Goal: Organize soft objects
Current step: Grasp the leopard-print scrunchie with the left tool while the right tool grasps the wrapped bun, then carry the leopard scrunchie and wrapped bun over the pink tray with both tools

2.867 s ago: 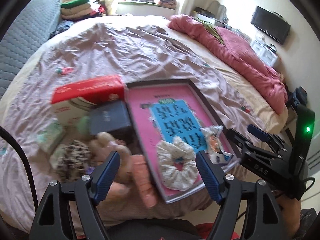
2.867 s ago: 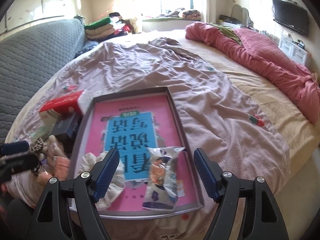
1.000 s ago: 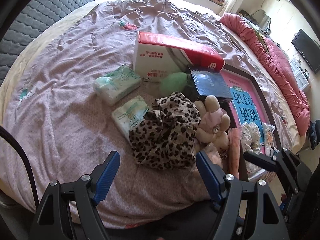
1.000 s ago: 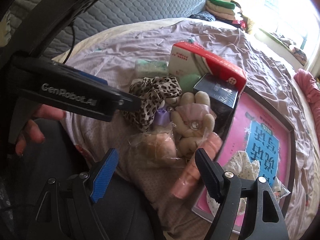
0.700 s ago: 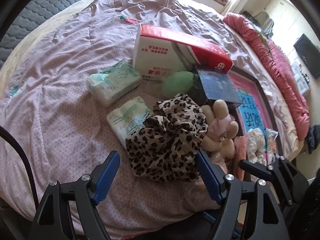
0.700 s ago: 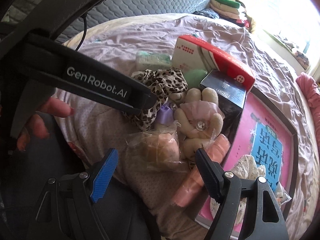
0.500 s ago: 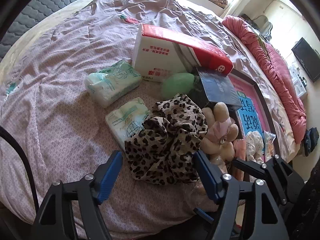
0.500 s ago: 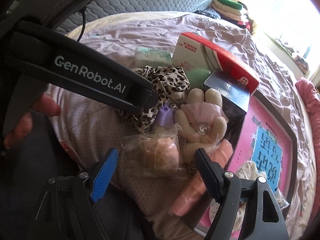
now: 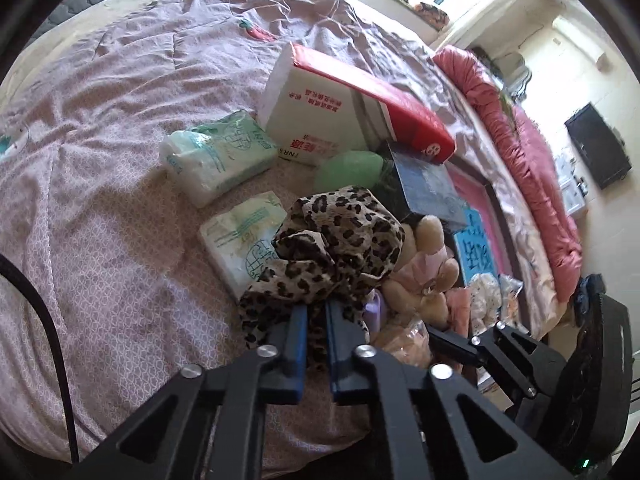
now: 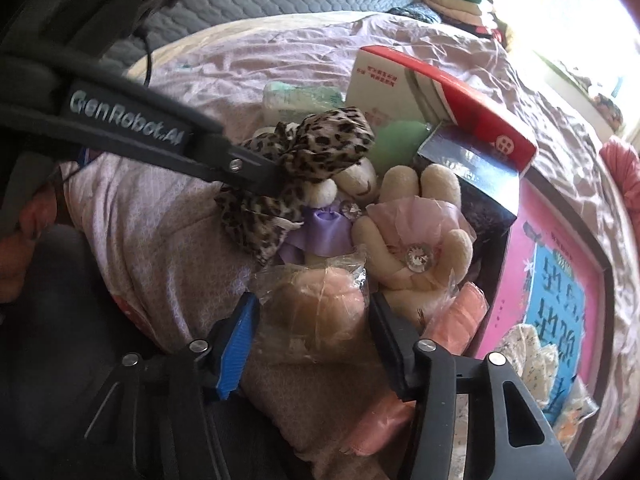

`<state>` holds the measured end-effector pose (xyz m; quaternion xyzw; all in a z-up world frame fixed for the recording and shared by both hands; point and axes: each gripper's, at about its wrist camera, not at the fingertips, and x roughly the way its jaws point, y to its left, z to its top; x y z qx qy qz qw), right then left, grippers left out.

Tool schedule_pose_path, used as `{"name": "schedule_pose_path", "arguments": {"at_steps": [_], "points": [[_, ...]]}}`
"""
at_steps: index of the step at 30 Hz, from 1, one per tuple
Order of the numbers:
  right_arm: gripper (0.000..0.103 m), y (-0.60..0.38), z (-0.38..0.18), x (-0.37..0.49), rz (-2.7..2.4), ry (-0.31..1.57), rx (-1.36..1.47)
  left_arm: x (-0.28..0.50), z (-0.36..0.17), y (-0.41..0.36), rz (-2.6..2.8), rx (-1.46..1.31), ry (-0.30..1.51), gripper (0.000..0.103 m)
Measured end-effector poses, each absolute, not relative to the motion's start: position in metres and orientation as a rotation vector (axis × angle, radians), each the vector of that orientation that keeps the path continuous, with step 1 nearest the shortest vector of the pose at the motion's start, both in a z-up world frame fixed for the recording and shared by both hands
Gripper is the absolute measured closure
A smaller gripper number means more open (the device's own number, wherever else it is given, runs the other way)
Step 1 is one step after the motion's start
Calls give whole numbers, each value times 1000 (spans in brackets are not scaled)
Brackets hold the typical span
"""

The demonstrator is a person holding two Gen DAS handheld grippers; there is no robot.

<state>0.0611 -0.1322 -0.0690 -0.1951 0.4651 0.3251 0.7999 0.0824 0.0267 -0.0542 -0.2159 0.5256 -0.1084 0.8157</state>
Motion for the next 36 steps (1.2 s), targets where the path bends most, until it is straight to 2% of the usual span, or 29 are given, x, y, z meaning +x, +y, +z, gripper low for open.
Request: {"name": "schedule_pose_path", "arguments": {"at_steps": [12, 26, 36], "points": [[49, -162, -40, 67, 675, 974, -199, 74, -43, 35, -245, -481, 1054, 100], [49, -193, 0, 60, 629, 894, -61, 51, 13, 19, -249, -374, 943, 100], [49, -220, 22, 56, 601, 868, 32, 44, 38, -3, -258, -318, 929, 100]]}}
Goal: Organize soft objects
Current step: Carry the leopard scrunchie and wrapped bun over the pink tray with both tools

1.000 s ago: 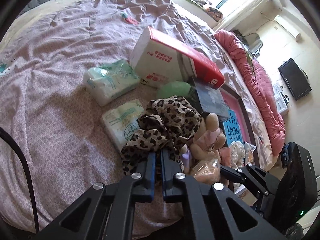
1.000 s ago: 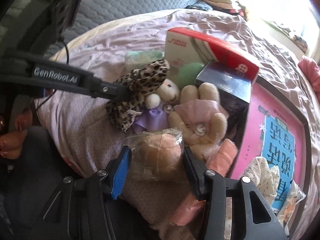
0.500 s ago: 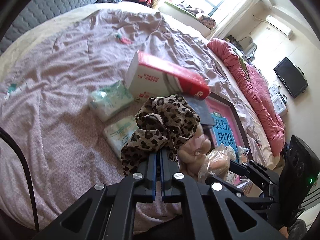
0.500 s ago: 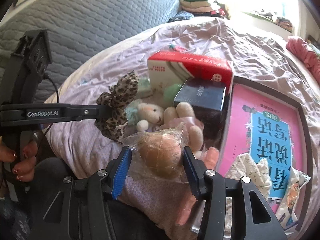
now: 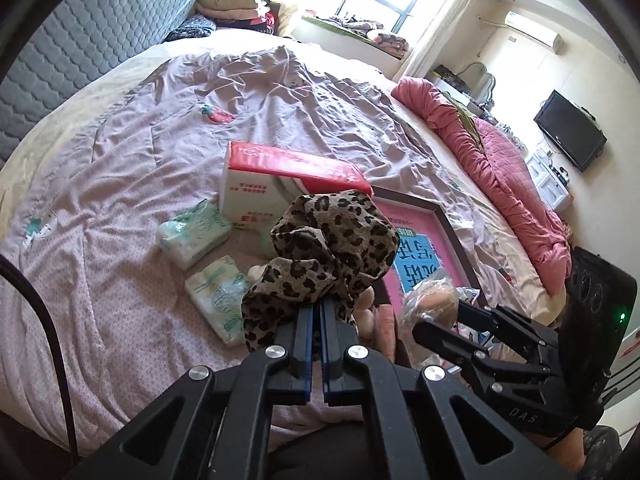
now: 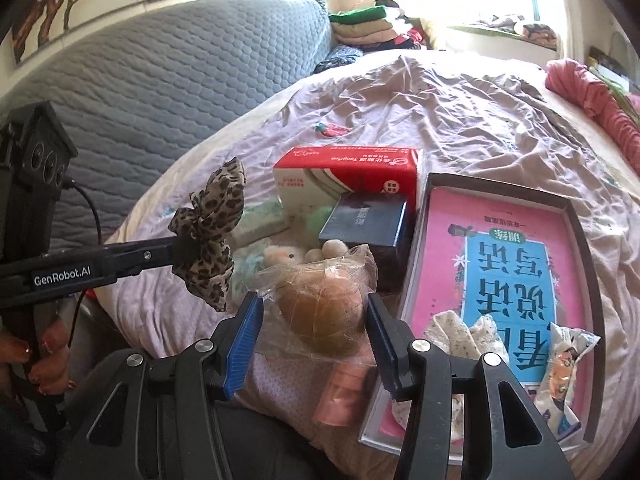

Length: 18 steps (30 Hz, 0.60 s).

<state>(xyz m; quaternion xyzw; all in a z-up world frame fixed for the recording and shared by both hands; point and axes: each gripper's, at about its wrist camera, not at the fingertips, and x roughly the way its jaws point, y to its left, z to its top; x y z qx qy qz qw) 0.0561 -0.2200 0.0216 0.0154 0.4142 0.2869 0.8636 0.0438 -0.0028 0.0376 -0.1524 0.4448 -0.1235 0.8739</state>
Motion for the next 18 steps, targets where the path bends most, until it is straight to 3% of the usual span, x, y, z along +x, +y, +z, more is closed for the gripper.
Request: {"name": "schedule_pose_path", "arguments": {"at_steps": [18], "points": [[49, -271, 61, 43, 525, 784, 142, 36, 68, -56, -326, -216, 908, 100]]}}
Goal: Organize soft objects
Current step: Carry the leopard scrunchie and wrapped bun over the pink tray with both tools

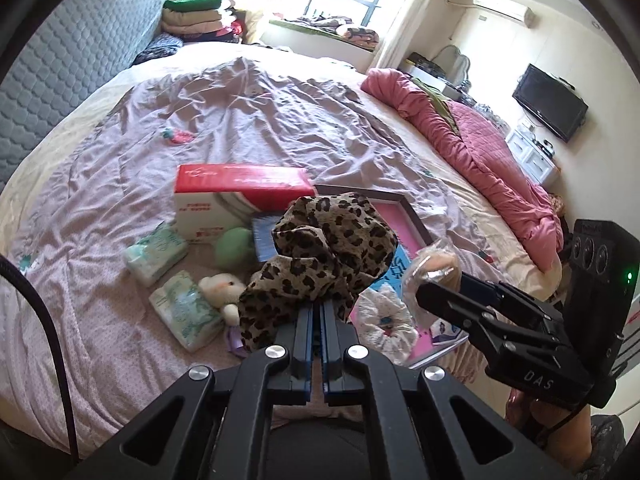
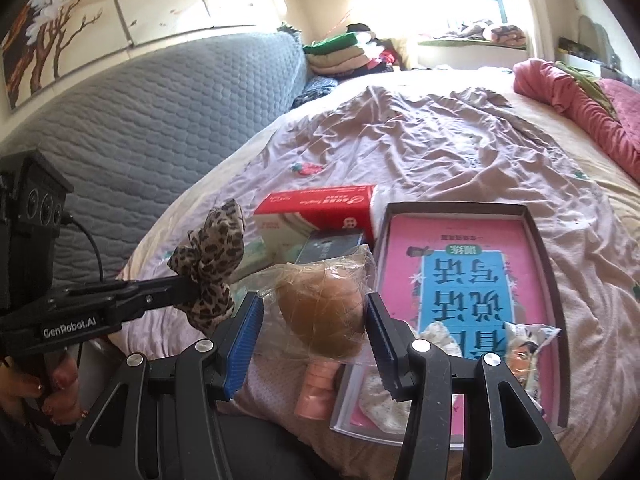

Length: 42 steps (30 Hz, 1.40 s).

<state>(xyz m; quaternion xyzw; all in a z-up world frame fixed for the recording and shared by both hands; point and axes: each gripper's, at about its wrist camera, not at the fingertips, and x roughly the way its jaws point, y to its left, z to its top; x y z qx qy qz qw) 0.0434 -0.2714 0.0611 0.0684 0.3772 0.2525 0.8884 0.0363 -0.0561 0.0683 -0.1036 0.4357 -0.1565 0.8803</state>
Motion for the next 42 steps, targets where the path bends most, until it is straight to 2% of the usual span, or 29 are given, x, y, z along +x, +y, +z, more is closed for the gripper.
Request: {"name": "schedule_pose_path", "arguments": {"at_steps": [10, 16, 20, 23, 25, 27, 33, 41, 42], "points": [[49, -315, 72, 41, 428, 742, 229, 39, 76, -98, -385, -147, 894, 100], [49, -330, 60, 43, 409, 772, 282, 60, 35, -104, -386, -166, 1004, 103], [49, -334, 57, 43, 403, 775, 286, 49, 27, -107, -448, -143, 1038, 101], [49, -335, 54, 42, 402, 779, 294, 38, 22, -120, -501, -64, 1063, 88], [49, -335, 53, 43, 407, 781, 300, 30, 17, -131, -519, -11, 1083, 59], [49, -336, 53, 45, 406, 777, 305, 21, 12, -142, -536, 42, 1090, 48], [49, -344, 51, 46, 397, 773, 326, 12, -11, -165, -501, 186, 1137, 44], [49, -363, 42, 46, 368, 780, 363, 20, -37, -169, -440, 229, 1191, 44], [49, -366, 40, 45, 364, 782, 368, 21, -39, -167, -438, 217, 1198, 48]]}}
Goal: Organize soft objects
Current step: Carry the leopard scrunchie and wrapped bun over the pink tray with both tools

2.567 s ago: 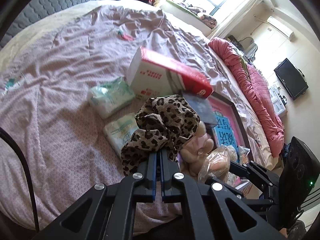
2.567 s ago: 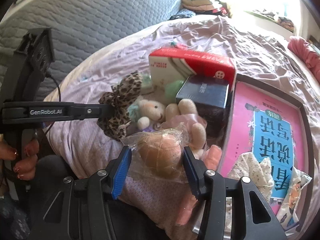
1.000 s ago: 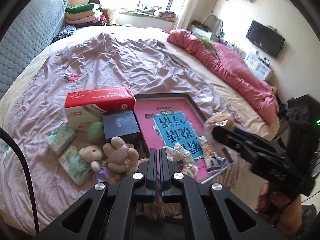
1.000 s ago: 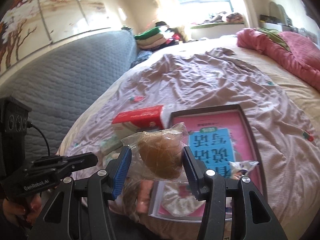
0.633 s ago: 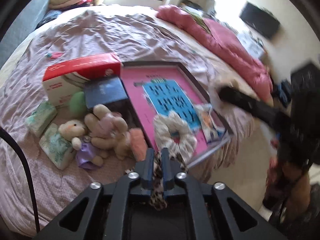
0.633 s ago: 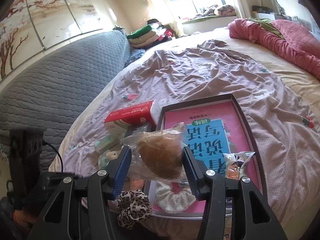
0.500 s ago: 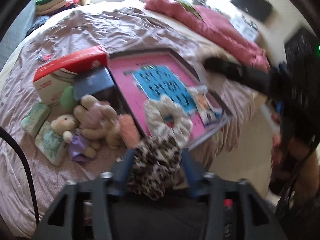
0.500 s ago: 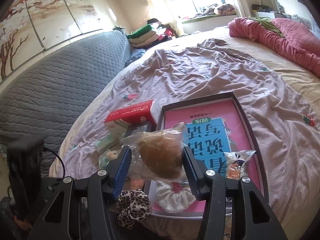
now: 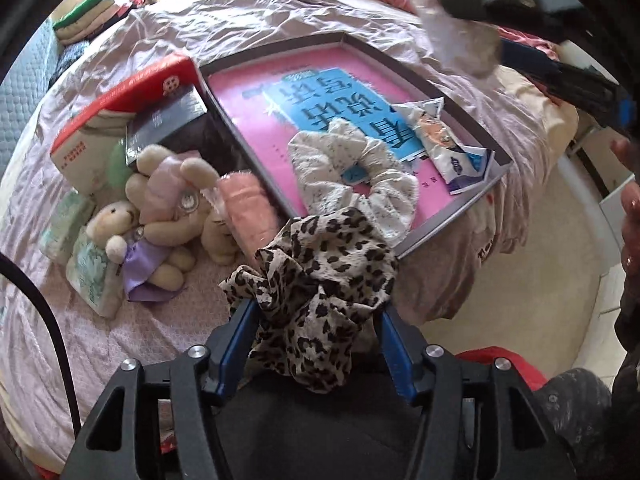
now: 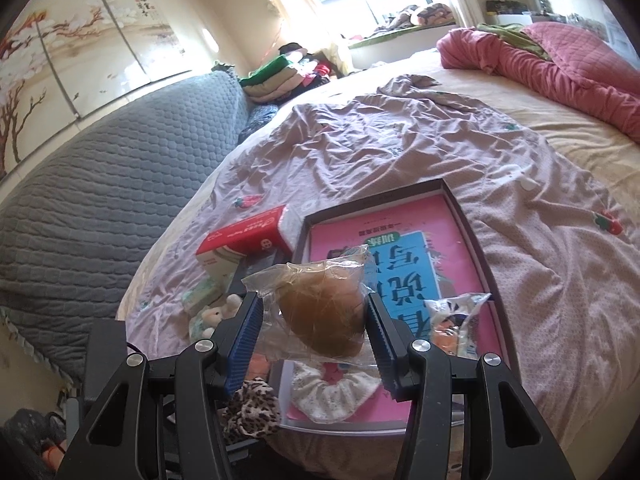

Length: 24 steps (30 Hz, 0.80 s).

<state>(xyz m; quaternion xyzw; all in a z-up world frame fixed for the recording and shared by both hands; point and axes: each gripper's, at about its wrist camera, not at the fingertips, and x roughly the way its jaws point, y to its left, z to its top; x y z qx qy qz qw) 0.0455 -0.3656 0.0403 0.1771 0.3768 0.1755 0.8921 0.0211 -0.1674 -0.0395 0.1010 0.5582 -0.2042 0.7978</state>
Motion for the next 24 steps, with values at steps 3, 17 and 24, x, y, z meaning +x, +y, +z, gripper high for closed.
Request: {"name": "schedule_pose_path", "arguments": {"at_steps": [3, 17, 24], "points": [[49, -372, 39, 45, 354, 778, 377, 24, -43, -162, -427, 192, 1216, 69], [49, -396, 38, 46, 312, 756, 402, 31, 19, -155, -497, 19, 1091, 91], [49, -407, 32, 44, 276, 773, 402, 51, 21, -194, -523, 64, 1074, 91]]}}
